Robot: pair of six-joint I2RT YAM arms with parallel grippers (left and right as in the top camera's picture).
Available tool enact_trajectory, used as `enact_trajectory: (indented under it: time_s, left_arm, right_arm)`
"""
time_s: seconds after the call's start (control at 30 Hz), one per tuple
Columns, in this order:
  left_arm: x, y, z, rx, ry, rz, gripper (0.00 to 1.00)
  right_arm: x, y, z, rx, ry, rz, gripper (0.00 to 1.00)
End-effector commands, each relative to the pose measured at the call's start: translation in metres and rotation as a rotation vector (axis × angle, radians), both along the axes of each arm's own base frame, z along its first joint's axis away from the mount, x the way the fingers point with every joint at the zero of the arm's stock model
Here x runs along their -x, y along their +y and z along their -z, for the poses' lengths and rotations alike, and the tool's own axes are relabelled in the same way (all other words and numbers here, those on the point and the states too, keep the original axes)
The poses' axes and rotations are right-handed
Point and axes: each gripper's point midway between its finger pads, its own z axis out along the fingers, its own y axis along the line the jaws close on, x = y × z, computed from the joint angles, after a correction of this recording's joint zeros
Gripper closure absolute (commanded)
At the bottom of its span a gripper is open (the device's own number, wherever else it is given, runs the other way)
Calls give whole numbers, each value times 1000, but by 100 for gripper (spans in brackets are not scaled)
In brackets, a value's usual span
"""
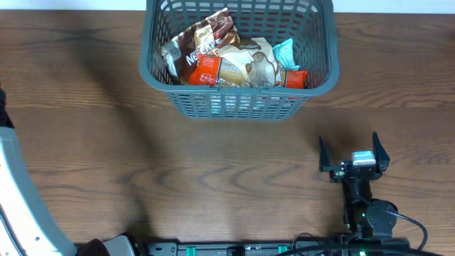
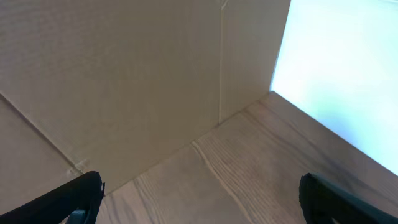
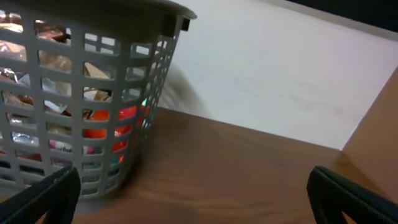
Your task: Pack container
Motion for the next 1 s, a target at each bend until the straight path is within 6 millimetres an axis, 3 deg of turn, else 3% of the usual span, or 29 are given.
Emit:
enact_trajectory:
  time_s: [0.0,0.4,0.73,0.97]
  left_arm:
    - [3,3,0,1,-3,-20,1]
    - [3,3,0,1,-3,-20,2]
    - [3,3,0,1,-3,-20,1]
    - [3,3,0,1,-3,-20,1]
  right_arm:
    - [1,-5,3,-28,10,22,1]
    - [6,-31,10,-260,16,169,1]
    - [6,-32,15,-389,28,177,1]
    - [7,-32,28,-387,81,188,1]
